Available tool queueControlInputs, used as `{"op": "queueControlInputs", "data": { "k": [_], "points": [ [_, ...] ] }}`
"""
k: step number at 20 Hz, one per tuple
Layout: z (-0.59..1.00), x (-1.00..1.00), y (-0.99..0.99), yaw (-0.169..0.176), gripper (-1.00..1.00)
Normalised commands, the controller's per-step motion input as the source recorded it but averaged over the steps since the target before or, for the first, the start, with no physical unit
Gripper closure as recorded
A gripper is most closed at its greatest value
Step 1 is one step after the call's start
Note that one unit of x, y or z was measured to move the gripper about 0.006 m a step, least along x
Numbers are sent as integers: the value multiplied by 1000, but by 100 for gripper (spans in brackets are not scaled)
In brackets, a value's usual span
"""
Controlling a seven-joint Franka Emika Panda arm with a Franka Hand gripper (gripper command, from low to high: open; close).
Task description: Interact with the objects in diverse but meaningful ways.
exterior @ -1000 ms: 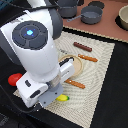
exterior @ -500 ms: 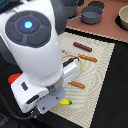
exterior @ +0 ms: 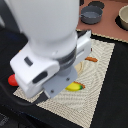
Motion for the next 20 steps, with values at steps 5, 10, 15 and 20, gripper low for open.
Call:
{"op": "queueControlInputs", "data": {
  "k": [5, 10, 15, 20],
  "points": [
    [105, -557, 606, 127, 100],
    [-45, -670, 503, 136, 100],
    [-139, -703, 453, 144, 100],
    [-189, -708, 447, 145, 100]
  ]
}}
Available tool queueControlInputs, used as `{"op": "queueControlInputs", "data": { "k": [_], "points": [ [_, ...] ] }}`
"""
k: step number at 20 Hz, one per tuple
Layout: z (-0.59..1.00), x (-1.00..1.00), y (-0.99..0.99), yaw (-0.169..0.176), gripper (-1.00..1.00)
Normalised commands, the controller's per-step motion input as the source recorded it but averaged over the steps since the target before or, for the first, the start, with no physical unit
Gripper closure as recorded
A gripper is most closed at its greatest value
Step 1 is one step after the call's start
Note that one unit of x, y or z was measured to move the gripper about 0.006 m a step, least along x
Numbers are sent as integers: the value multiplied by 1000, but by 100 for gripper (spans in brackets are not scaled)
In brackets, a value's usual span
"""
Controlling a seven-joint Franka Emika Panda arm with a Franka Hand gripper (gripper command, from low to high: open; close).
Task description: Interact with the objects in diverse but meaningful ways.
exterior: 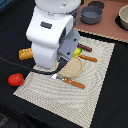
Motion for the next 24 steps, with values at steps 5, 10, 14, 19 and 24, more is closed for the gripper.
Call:
{"op": "queueControlInputs", "data": {
  "k": [5, 10, 14, 19, 24],
  "points": [
    [-233, -716, 437, 145, 100],
    [-285, -698, 467, 137, 100],
    [-382, -581, 519, 133, 100],
    [-460, -581, 493, 134, 100],
    [-506, -642, 378, 127, 100]
  ]
}}
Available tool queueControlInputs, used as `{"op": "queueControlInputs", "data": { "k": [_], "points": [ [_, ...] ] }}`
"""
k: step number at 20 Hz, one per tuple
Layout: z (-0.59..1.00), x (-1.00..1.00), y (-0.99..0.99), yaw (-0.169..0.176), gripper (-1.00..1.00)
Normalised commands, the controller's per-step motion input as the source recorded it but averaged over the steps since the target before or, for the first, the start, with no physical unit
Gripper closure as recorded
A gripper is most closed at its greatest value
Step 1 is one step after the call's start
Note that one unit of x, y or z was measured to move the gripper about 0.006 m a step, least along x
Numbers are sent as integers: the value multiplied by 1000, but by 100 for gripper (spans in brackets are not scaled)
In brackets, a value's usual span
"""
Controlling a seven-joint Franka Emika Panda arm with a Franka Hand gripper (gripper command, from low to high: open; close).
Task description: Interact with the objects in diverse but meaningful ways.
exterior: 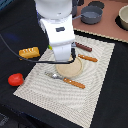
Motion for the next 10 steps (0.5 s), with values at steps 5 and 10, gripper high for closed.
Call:
{"op": "queueControlInputs", "data": {
  "k": [5, 10],
  "points": [
    [-419, -552, 82, 110, 100],
    [-410, -407, 21, 88, 100]
  ]
}}
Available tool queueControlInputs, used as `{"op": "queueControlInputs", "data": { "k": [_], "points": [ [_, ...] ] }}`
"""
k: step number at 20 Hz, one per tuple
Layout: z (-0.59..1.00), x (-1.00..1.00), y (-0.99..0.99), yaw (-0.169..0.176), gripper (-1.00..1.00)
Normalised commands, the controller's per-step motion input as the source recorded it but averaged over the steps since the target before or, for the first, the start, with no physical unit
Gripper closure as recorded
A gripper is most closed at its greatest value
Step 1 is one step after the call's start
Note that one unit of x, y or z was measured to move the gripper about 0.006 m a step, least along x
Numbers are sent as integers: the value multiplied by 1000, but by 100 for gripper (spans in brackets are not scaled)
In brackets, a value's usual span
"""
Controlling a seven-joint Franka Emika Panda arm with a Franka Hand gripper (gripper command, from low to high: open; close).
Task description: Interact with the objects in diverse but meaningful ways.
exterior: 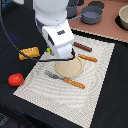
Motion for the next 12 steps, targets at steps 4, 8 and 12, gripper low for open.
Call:
{"op": "queueControlInputs", "data": {
  "k": [4, 8, 12],
  "points": [
    [-383, -372, 19, 83, 100],
    [-324, -265, 64, 79, 100],
    [-299, -286, 75, 83, 100]
  ]
}}
